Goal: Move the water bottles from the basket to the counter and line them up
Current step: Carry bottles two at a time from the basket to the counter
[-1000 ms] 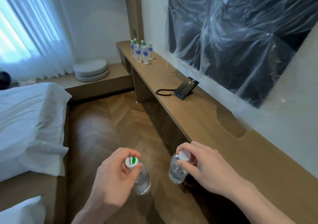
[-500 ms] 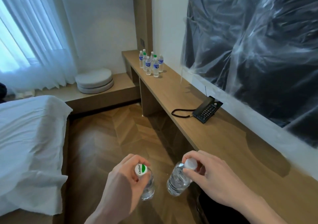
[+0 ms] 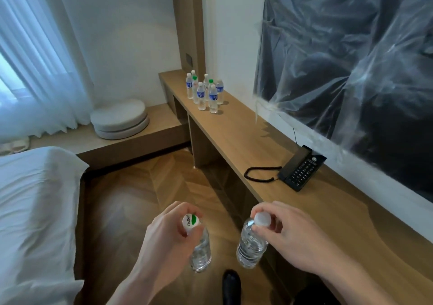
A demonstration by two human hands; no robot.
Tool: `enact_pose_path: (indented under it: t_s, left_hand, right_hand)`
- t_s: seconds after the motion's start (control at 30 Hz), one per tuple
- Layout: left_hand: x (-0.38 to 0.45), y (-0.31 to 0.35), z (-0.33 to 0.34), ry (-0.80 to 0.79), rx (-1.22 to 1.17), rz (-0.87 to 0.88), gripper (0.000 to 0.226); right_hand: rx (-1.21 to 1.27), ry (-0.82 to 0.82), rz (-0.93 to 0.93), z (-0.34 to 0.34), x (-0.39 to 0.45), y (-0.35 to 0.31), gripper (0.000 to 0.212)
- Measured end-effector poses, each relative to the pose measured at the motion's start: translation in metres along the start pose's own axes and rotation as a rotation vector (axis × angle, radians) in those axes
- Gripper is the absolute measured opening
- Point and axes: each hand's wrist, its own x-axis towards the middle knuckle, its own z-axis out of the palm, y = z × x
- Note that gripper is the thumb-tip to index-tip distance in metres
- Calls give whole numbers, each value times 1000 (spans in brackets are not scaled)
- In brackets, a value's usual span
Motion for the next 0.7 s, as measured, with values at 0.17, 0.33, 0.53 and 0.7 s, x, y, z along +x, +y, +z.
enact_pose_path:
  t_s: [0.17, 0.33, 0.53, 0.7]
  left_hand:
    - [89, -11, 3, 4, 23, -18, 21]
    - [183, -11, 3, 38, 23, -47, 22]
    - [277, -17, -9, 106, -15, -50, 22]
    - [356, -39, -20, 104, -21, -39, 22]
  right_hand:
    - [44, -46, -19, -5, 97, 12, 17]
    - [12, -61, -60, -25, 196, 18, 20]
    - [-7, -106, -89, -53, 302, 17, 23]
    - [16, -105, -68, -61, 379, 16, 19]
